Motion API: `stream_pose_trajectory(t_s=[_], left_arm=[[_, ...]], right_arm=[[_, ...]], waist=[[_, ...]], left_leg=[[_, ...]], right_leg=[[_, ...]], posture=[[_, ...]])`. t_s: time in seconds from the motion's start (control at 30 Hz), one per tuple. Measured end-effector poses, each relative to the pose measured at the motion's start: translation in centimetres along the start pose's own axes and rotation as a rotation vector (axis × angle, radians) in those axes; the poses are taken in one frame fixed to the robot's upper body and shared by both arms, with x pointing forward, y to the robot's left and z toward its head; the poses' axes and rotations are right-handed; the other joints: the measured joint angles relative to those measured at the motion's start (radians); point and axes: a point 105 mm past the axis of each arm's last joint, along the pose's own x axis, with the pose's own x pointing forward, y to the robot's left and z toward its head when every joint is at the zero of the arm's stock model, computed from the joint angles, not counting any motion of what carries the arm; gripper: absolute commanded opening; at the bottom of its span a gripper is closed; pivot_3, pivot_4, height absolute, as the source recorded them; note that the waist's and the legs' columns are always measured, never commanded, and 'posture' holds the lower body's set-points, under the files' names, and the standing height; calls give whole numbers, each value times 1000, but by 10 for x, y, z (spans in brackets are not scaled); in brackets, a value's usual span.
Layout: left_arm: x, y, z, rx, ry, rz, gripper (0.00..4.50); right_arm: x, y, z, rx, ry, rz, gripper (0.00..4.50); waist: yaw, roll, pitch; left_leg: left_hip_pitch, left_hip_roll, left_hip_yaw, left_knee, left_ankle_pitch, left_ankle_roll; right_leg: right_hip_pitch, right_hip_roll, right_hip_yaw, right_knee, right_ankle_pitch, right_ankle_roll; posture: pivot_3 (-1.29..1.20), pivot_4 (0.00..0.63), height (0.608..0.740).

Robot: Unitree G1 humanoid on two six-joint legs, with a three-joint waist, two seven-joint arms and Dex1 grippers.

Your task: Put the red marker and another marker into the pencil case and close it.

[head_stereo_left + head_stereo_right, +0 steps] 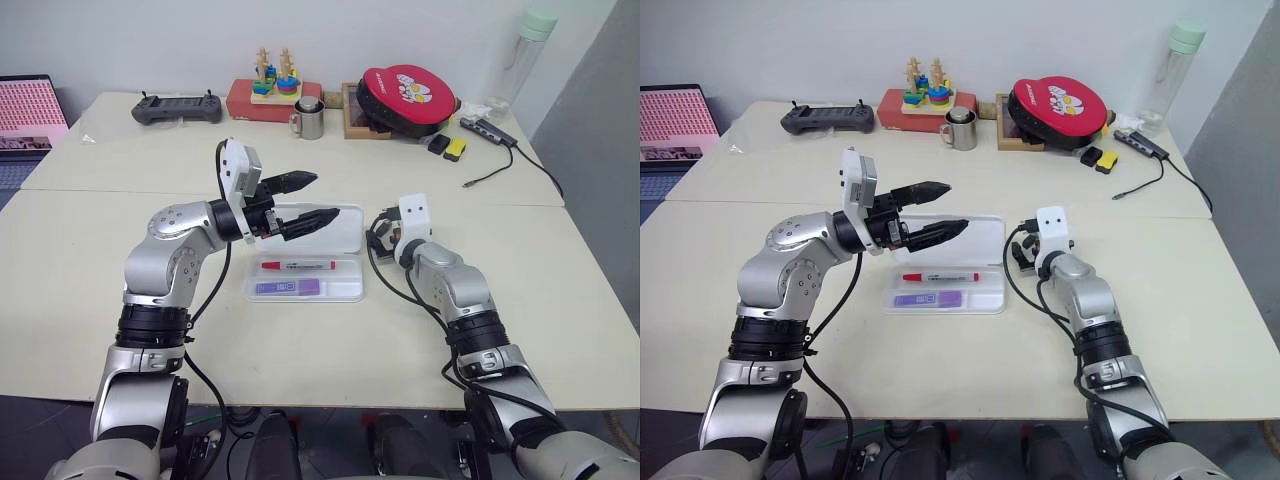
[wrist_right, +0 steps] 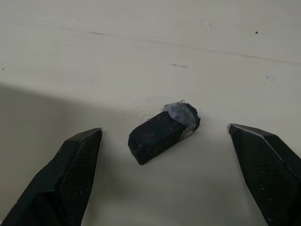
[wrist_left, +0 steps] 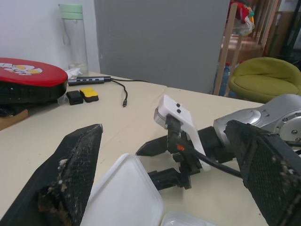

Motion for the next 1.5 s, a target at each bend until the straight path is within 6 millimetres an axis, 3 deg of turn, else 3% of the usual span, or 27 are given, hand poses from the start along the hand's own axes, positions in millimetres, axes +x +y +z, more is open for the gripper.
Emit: stream_pose_trajectory(t_s=[0.03, 0.13, 0.27, 0.57, 0.6, 0.63, 0.73, 1.03, 1.2, 1.23, 1.27, 1.37, 1.5], left_arm=[[0, 0, 0, 0, 0, 0, 4463], [0, 0, 0, 4, 1, 1, 4500], [0, 0, 0, 10, 5, 3, 4500], [7, 0, -1, 31, 11, -5, 4500], [7, 0, -2, 30, 12, -4, 4500], [8, 0, -2, 31, 13, -5, 4500], [12, -1, -4, 35, 15, -15, 4500], [13, 1, -6, 38, 14, -14, 4500], [4, 3, -6, 59, 52, -18, 4500], [-8, 3, -10, 70, 98, -31, 4500], [-9, 3, -11, 70, 103, -29, 4500], [-28, 3, -22, 64, 180, -33, 4500], [-61, 4, -39, 84, 345, -36, 4500]], right_arm=[[1, 1, 0, -4, -1, -4, 4500], [4, 1, 0, -28, -8, -26, 3785], [4, -4, 1, -48, -20, -54, 3413], [-2, -39, 0, -57, -17, -163, 1130], [-3, -42, 0, -55, -16, -174, 1099], [-3, -44, -1, -55, -15, -180, 646], [-4, -48, -1, -50, -16, -188, 235], [-7, -52, 10, -26, -80, -171, 198], [-27, -51, 56, -111, -259, -15, 197], [-46, -32, 71, -169, -321, 174, 197], [-47, -30, 73, -174, -328, 190, 197], [-83, 2, 87, -273, -379, 467, 197], [-108, 42, 67, -420, -273, 745, 197]], waist=[[0, 0, 0], [-2, 0, 0], [2, 0, 0], [6, 0, 0], [4, 0, 0], [3, 0, 0], [3, 0, 0], [2, 0, 0], [2, 0, 0], [0, 1, 0], [0, 1, 0], [-3, 1, 1], [-5, 1, 1]], left_leg=[[0, 0, 0, 0, 0, 0], [1, 0, 0, 0, 0, 0], [1, 0, 0, 1, 0, 0], [1, 0, 0, 0, 0, 0], [1, 0, 0, 0, 0, 0], [1, 0, 0, 0, 0, 0], [1, 0, 0, 0, 0, 0], [0, -1, 0, 0, 0, 0], [0, -1, 0, -1, 0, 0], [0, -1, 1, -2, 0, 0], [0, -1, 1, -2, 0, 0], [0, 0, 0, -3, 0, 0], [1, 1, 1, -2, 0, 0]], right_leg=[[0, 0, 0, 0, 0, 0], [0, 0, 0, 1, 0, 0], [1, 0, 0, 1, 0, 0], [0, 0, 0, 1, 0, 0], [0, 0, 0, 1, 0, 0], [0, 0, 1, 1, 0, 0], [0, 0, 1, 1, 0, 0], [0, 0, 1, 0, 0, 0], [-1, 0, 1, 0, 0, 0], [-1, 0, 1, 0, 0, 0], [-1, 0, 1, 0, 0, 0], [-1, 0, 0, -1, -1, -1], [-1, 0, 0, -1, -1, -1]], posture=[[0, 150, 740], [0, 150, 740], [0, 150, 740], [0, 150, 740], [0, 150, 740], [0, 150, 740], [0, 150, 740], [0, 150, 740], [0, 150, 740], [0, 150, 740], [0, 150, 740], [0, 150, 740], [0, 150, 740]])
